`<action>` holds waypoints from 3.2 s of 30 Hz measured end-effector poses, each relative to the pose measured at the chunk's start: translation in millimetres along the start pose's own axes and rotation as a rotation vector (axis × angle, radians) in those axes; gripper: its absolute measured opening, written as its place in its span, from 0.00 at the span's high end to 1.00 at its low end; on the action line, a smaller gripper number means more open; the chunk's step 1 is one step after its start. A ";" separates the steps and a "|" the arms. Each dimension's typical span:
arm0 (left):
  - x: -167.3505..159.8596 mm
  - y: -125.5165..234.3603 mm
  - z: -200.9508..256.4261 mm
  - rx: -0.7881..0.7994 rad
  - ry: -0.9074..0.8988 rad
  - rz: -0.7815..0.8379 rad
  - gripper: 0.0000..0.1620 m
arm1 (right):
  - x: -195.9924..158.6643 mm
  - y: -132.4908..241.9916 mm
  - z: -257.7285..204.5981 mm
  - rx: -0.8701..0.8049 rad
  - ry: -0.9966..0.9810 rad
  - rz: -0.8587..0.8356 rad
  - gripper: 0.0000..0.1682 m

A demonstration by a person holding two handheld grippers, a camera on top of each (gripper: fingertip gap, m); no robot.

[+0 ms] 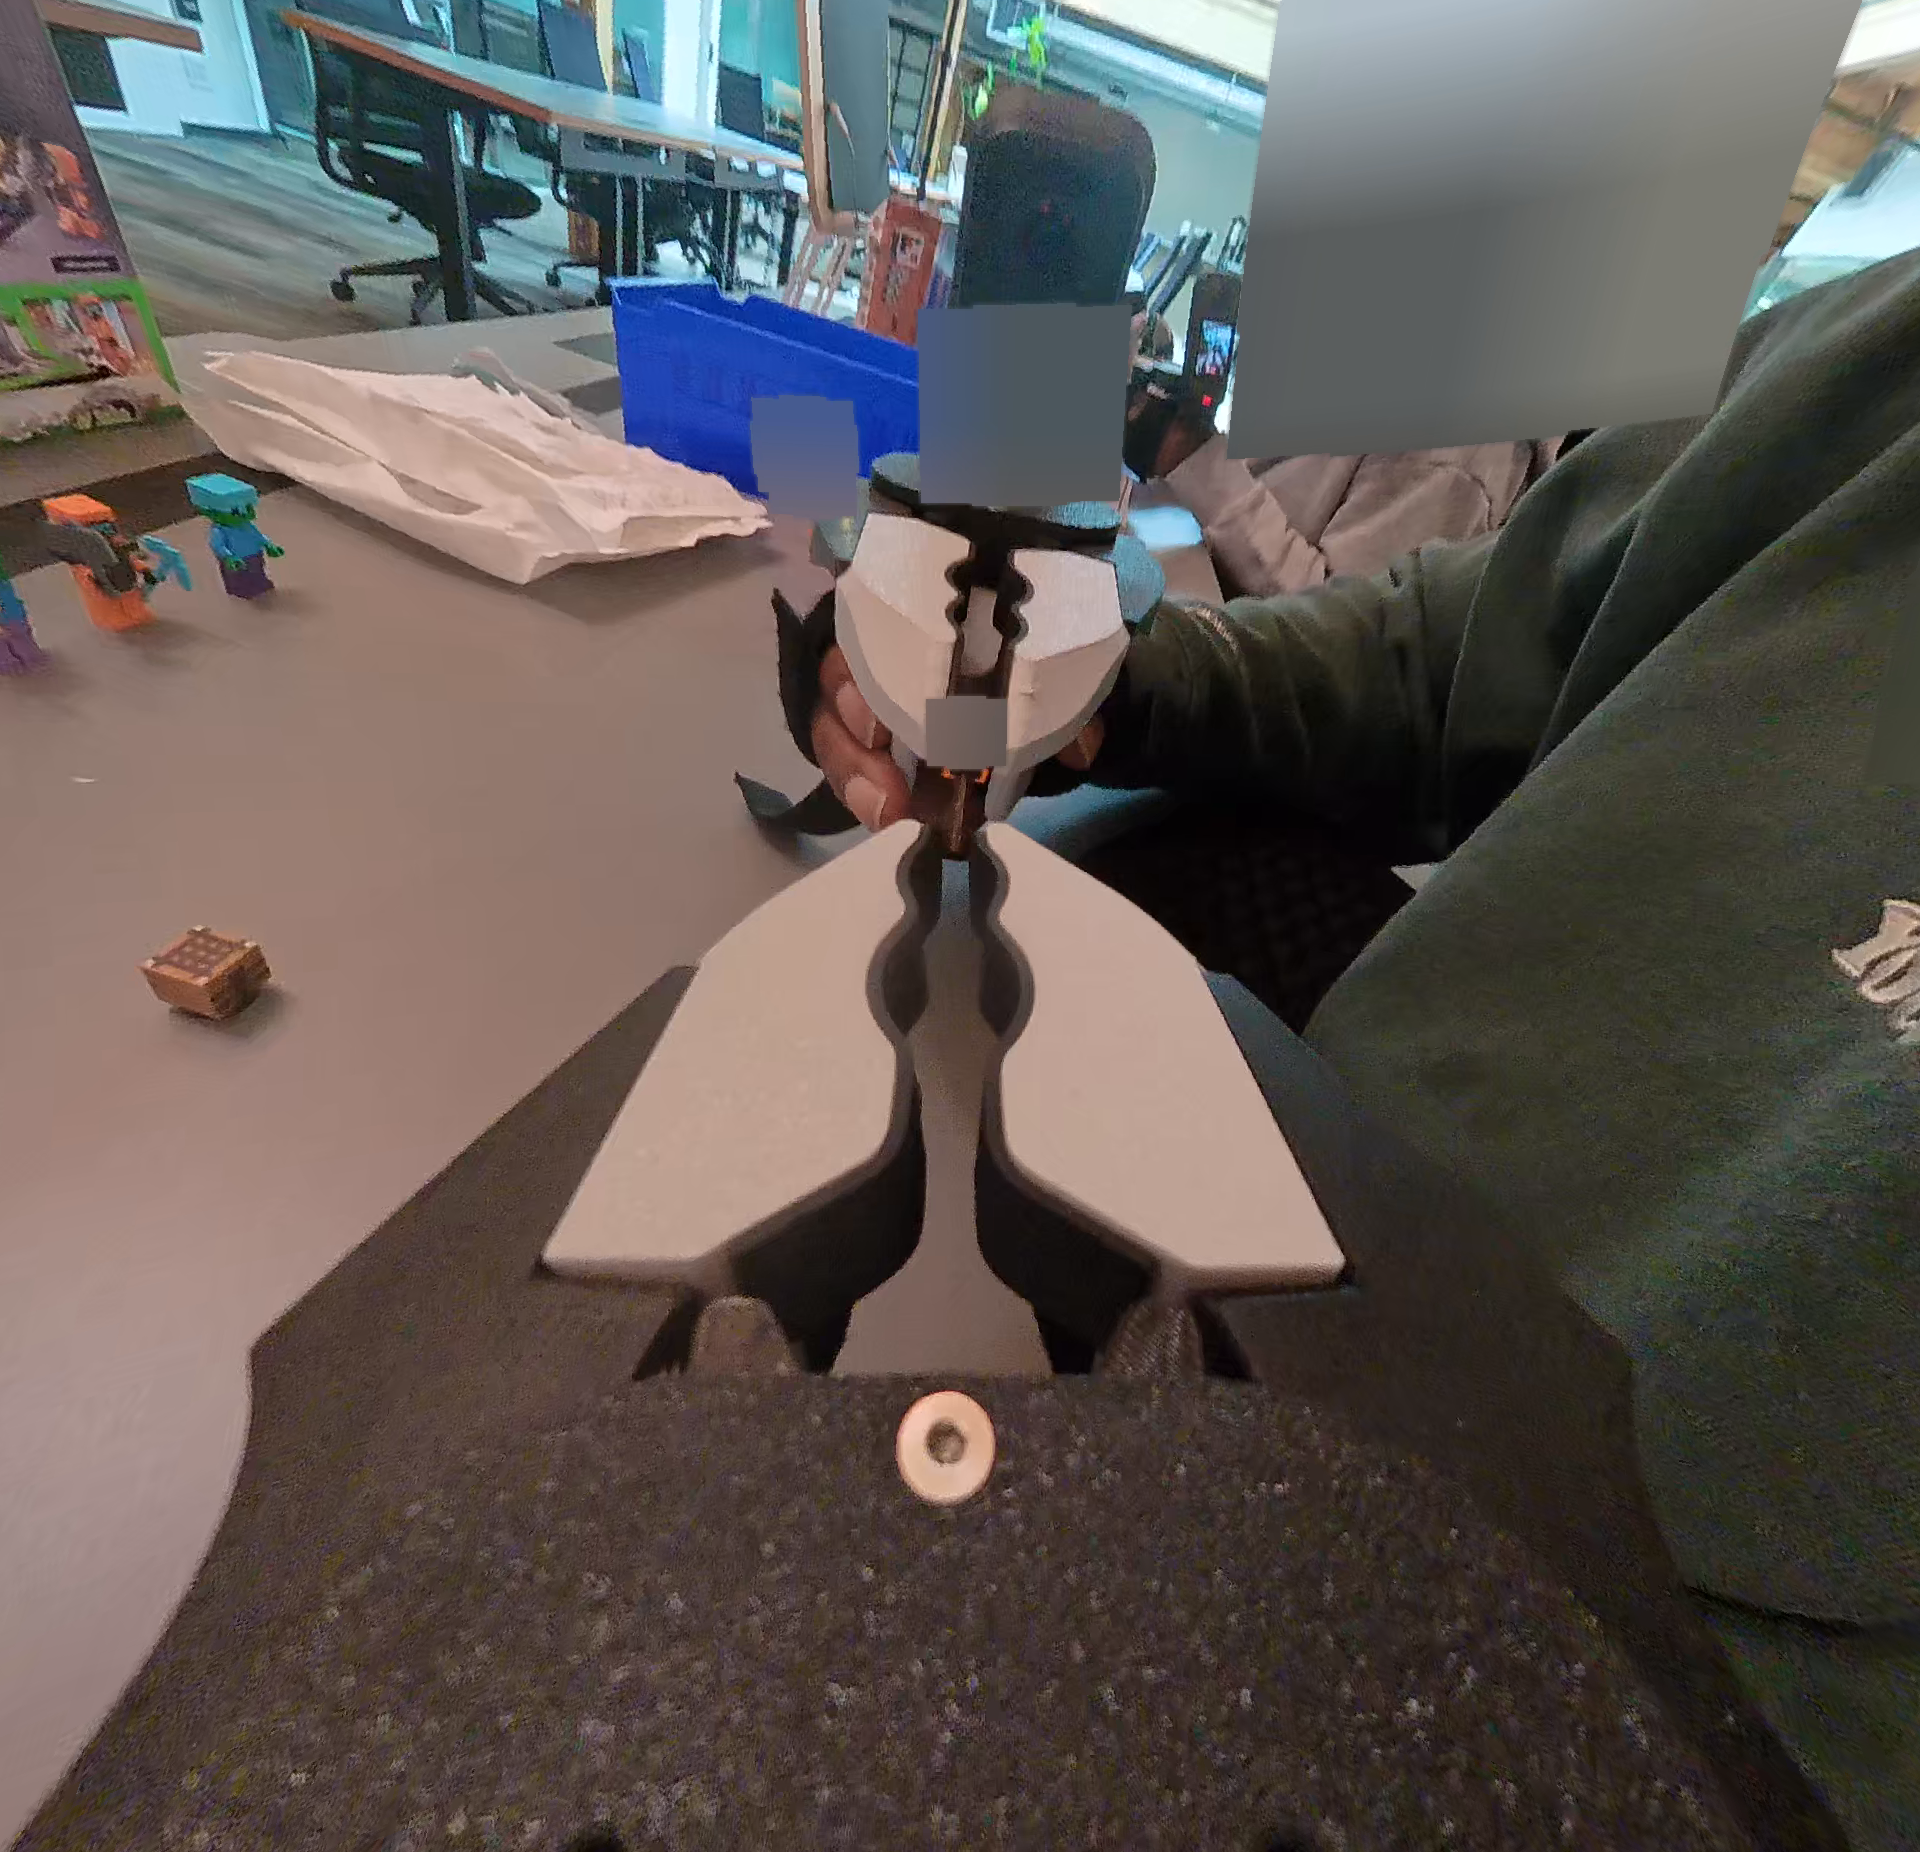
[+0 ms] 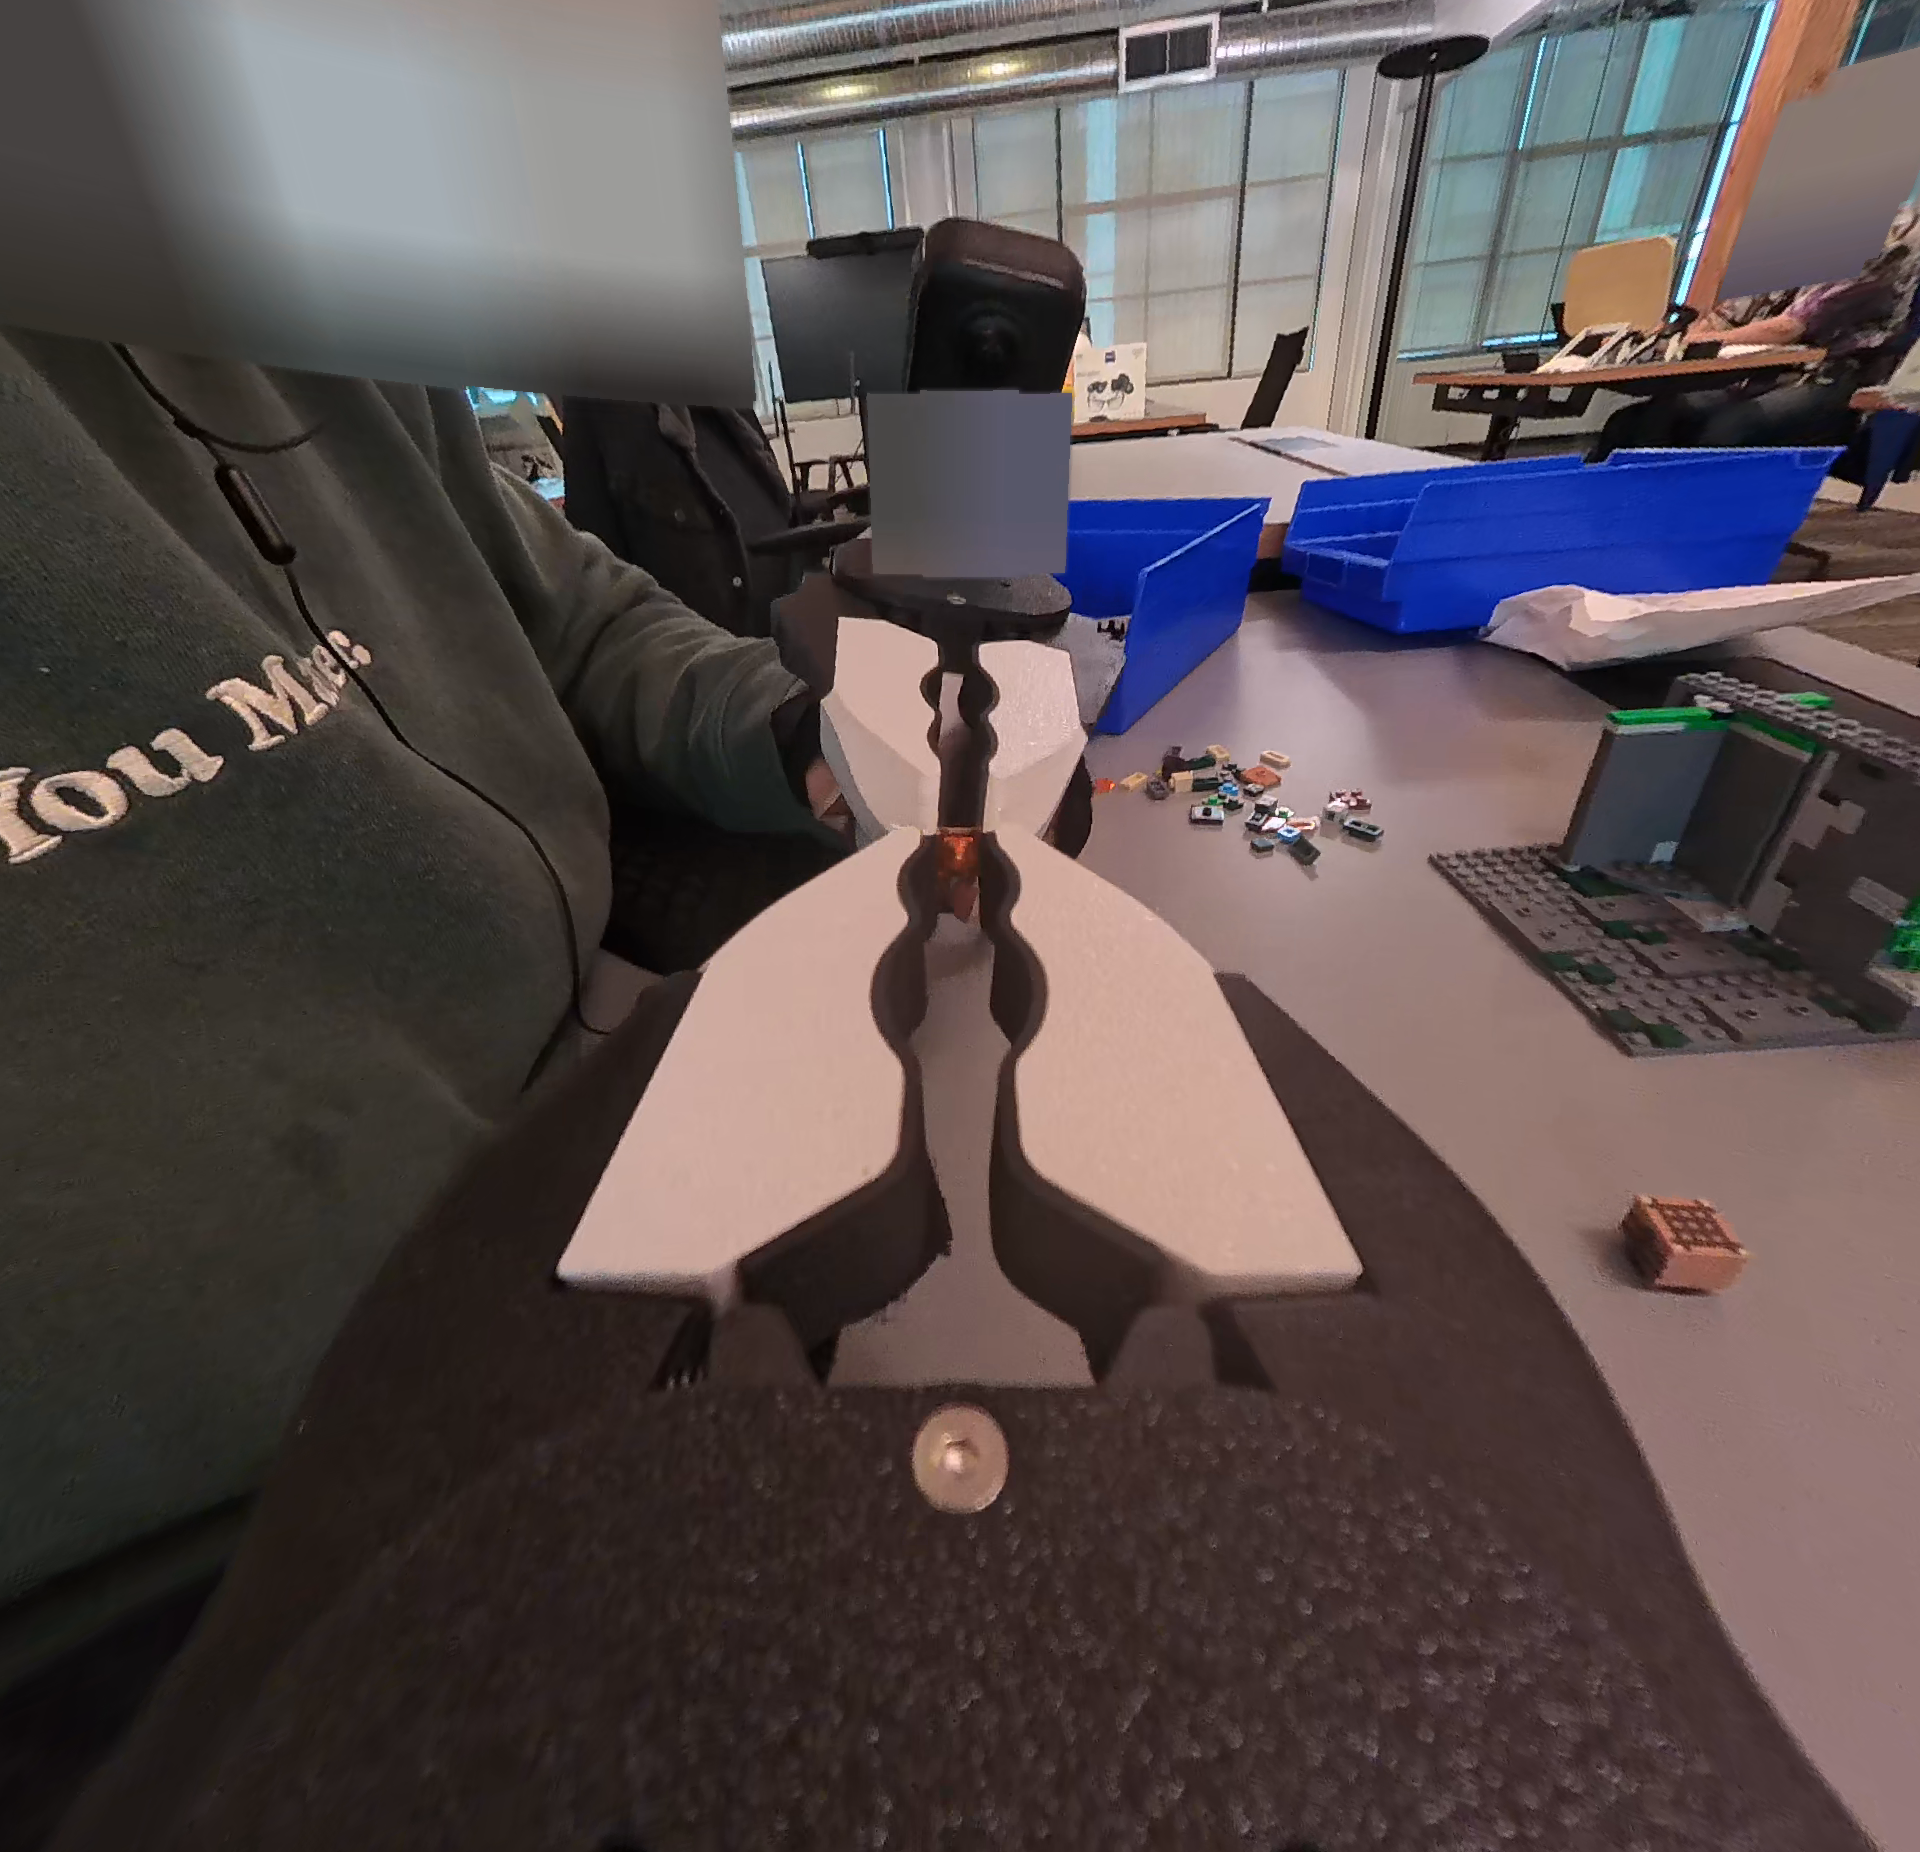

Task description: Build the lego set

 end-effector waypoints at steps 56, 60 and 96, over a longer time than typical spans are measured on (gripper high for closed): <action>-47.1 -19.8 -5.0 0.031 -0.074 -0.354 0.97 | -42.3 7.5 -21.3 0.103 -0.021 -0.388 0.96; -40.0 -17.0 -3.7 0.011 -0.051 -0.286 0.97 | -35.7 8.5 -20.2 0.067 -0.043 -0.310 0.96; -7.6 -13.3 17.3 -0.070 0.004 0.050 0.97 | 6.0 -5.0 -22.7 -0.089 -0.082 0.094 0.96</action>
Point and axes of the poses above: each gripper's, where its closed fingertips meet, y back along the fingers, x out of its top, z = x × y across the jaws, the point moved 6 cm from there along y, back along the fingers, and after that the axes turned 10 degrees about y, right-handed, at the moved point
